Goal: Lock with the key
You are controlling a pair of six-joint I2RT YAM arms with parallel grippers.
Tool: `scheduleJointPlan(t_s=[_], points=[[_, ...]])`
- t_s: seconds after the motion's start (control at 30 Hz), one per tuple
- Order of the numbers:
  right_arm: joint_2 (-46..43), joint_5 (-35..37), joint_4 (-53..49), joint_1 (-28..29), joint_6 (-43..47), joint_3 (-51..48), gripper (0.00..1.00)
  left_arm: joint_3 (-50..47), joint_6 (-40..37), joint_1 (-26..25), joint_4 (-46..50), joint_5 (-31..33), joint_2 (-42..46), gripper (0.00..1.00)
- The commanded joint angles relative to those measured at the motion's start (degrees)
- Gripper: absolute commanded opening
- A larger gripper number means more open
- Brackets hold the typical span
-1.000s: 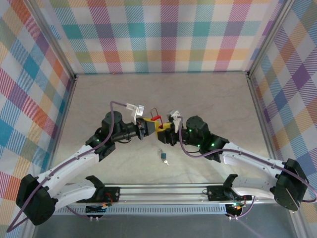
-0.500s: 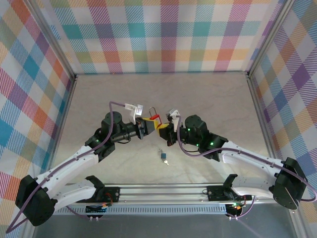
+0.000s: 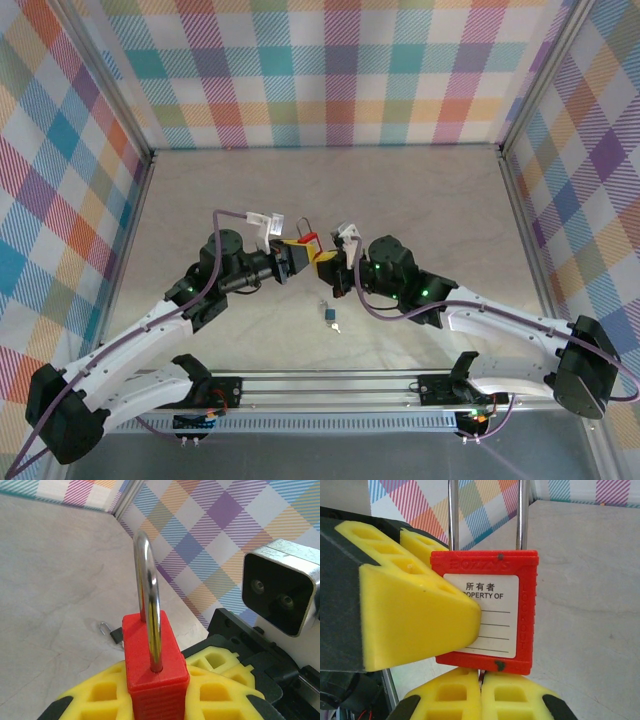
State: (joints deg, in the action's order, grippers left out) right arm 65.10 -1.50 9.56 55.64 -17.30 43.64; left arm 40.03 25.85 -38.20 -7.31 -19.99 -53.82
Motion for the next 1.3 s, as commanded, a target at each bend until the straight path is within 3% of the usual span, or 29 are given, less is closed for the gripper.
scheduleJointPlan(t_s=[0.0,0.23,0.37,0.73,1.03,1.27], points=[[-0.41,-3.03,-2.94,2.45,-1.24,-1.61,0.0,2.81,-1.66,0.58,-6.05,5.52,2.0,0.0],[-1.39,-4.19,-1.21,3.03,-3.13,-4.55,0.0,3.41,-2.23,0.99,-6.57,8.33,3.13,0.0],[-3.75,-7.89,2.65,3.04,-2.96,-6.53,0.0,1.91,-0.81,1.16,-10.49,4.73,3.1,0.0],[-8.4,-24.41,12.11,-0.52,-9.04,-8.2,0.0,-8.02,5.79,1.29,-32.35,-2.85,6.6,0.0],[-10.9,-31.88,16.86,-2.42,-12.31,-7.96,0.0,-11.14,14.44,1.28,-45.05,-7.43,4.77,0.0],[-10.75,-34.25,20.54,-3.85,-15.23,-8.82,0.0,-13.98,20.66,1.33,-54.34,-6.82,4.4,0.0]])
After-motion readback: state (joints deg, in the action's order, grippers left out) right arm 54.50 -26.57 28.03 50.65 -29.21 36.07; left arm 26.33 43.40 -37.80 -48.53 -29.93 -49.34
